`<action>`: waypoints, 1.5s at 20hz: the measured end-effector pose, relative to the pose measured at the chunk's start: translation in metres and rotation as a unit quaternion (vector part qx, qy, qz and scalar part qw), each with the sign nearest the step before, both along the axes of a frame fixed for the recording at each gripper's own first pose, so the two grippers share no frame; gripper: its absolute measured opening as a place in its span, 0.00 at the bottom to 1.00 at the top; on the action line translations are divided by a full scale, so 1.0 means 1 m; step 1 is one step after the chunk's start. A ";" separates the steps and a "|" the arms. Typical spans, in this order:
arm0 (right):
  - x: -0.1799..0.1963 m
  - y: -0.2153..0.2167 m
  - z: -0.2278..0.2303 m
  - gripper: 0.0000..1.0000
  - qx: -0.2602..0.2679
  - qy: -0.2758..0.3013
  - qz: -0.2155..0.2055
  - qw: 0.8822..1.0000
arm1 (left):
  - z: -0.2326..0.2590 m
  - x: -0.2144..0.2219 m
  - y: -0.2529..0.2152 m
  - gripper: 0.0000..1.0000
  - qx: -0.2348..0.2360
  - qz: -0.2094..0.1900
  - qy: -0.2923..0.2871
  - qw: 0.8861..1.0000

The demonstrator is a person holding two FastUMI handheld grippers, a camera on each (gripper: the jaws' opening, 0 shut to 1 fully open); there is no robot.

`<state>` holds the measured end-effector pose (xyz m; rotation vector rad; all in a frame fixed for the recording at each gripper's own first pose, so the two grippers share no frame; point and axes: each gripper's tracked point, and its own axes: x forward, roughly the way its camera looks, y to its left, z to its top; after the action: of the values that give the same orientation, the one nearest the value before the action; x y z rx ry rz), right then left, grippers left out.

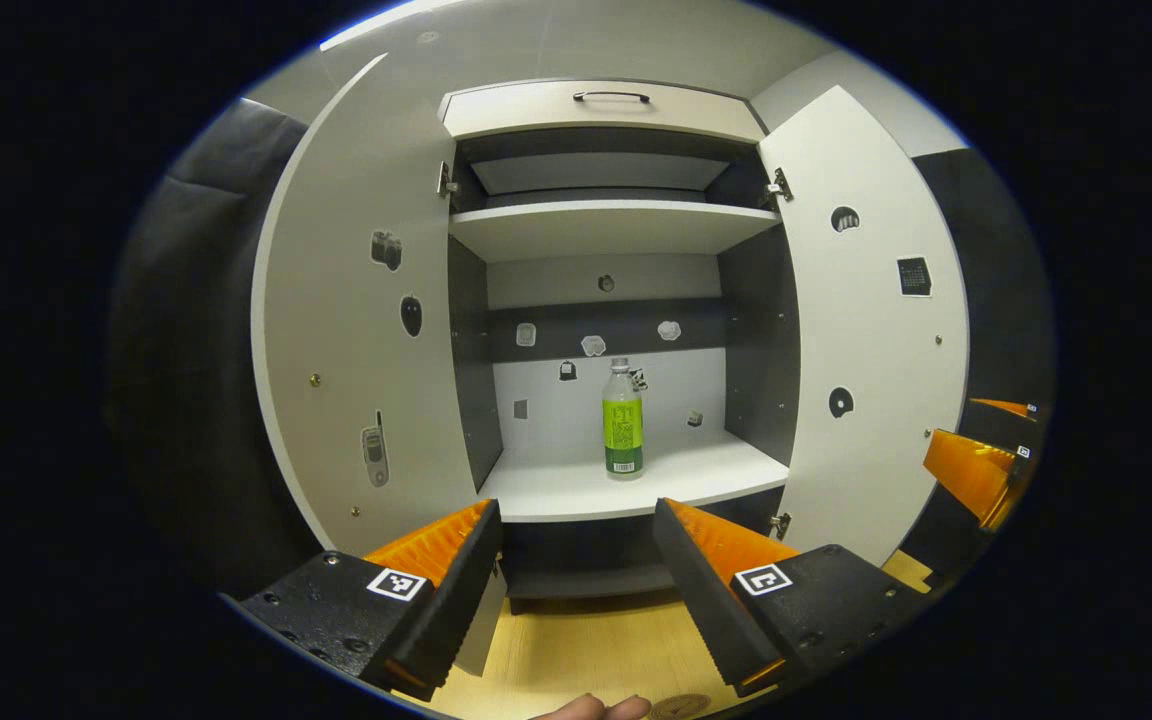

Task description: Grasp the bottle in the cabinet with the left hand and place it on the coaster, then close the right door with the right hand and the left door with the left hand.

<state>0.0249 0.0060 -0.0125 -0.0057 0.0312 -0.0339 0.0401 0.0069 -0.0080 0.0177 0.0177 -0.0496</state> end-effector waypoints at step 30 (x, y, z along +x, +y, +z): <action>0.025 -0.023 0.000 0.99 -0.043 0.011 -0.050 0.998 | -0.009 0.271 -0.059 0.98 -0.036 -0.034 -0.006 0.999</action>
<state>0.0502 -0.0173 -0.0124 -0.0898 0.0524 -0.1362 0.3112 -0.0524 -0.0166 -0.0542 0.0038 -0.1180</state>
